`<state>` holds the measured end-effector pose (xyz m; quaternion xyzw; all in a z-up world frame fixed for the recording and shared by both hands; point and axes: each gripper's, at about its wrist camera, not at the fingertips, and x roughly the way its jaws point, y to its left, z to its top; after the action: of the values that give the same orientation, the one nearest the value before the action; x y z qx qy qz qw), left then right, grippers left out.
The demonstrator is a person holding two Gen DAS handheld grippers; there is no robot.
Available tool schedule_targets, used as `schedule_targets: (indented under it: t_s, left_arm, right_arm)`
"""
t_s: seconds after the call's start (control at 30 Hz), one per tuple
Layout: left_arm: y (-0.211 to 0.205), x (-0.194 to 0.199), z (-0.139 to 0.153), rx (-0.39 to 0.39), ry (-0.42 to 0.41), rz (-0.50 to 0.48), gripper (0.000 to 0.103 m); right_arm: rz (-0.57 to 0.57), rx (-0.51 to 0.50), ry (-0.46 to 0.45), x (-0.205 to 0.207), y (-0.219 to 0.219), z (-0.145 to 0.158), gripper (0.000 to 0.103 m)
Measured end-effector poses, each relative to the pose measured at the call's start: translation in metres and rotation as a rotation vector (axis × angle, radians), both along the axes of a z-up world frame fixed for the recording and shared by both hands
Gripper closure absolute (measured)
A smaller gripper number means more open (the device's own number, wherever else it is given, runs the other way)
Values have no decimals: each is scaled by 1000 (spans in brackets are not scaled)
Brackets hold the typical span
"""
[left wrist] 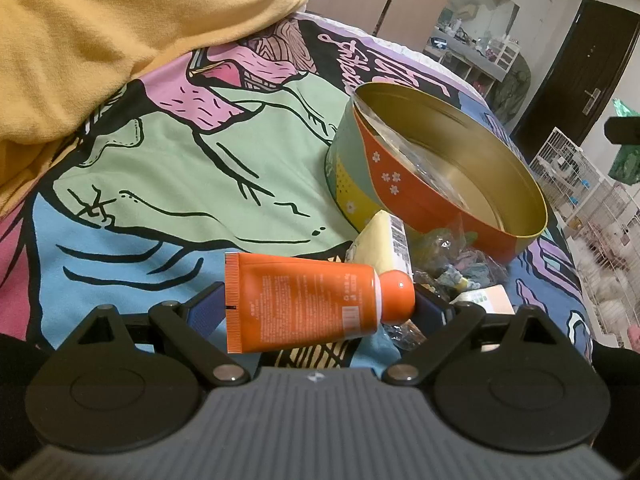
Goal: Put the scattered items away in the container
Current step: 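Carry the blister pack with the right gripper over the tin, then open the right gripper to drop the blister pack into the tin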
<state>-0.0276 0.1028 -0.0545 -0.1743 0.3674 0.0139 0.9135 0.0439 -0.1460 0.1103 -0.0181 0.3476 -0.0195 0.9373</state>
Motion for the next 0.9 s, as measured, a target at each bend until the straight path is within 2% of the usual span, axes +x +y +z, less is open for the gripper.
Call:
schedule_targets:
  t_s: [0.33, 0.9]
  left_arm:
    - [-1, 1, -1, 1, 3, -7, 9]
    - [0, 1, -2, 1, 6, -5, 9]
  right_arm:
    - [-4, -22, 1, 18, 4, 5, 39]
    - [-29, -60, -52, 52, 10, 28, 39]
